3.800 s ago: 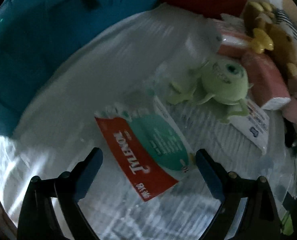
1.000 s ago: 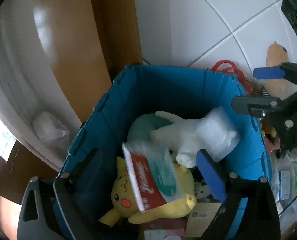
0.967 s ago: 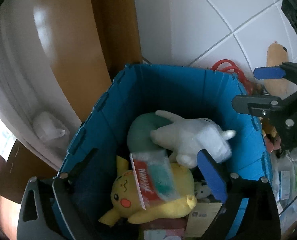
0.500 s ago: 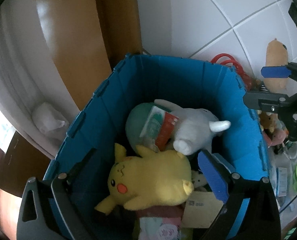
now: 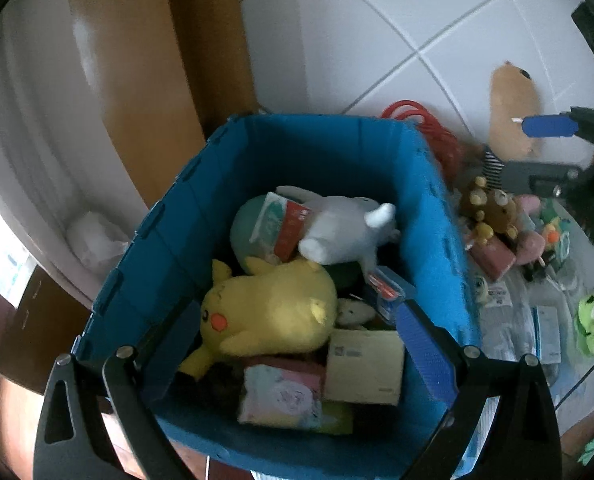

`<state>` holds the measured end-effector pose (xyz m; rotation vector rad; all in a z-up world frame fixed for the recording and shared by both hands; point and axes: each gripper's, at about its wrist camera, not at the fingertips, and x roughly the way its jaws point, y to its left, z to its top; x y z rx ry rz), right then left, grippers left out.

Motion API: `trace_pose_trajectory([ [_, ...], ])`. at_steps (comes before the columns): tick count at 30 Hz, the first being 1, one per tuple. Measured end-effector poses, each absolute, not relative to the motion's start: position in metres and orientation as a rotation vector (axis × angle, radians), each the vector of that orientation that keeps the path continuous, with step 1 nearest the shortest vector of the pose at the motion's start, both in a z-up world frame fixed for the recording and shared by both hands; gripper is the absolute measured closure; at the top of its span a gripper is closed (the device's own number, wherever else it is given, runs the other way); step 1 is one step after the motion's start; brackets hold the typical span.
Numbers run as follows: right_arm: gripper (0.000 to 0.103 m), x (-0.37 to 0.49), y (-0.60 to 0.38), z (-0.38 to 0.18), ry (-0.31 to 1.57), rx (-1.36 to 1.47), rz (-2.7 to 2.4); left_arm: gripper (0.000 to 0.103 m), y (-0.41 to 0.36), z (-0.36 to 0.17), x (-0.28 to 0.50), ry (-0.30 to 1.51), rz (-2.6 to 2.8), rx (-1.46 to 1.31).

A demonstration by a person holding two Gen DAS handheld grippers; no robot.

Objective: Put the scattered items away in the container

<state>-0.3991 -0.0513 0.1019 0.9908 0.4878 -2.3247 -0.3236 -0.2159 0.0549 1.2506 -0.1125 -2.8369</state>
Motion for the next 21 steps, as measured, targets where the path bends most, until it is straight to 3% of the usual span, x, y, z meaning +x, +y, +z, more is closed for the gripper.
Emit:
trace_pose_trajectory([
  [12, 0.000, -0.375, 0.090, 0.097, 0.430, 1.085, -2.452, 0.003, -0.090, 0.055, -0.326, -0.199, -2.966, 1.316],
  [21, 0.000, -0.377, 0.257, 0.076, 0.335, 1.239, -2.574, 0.003, 0.043, 0.034, -0.351, -0.224, -3.026, 1.435],
])
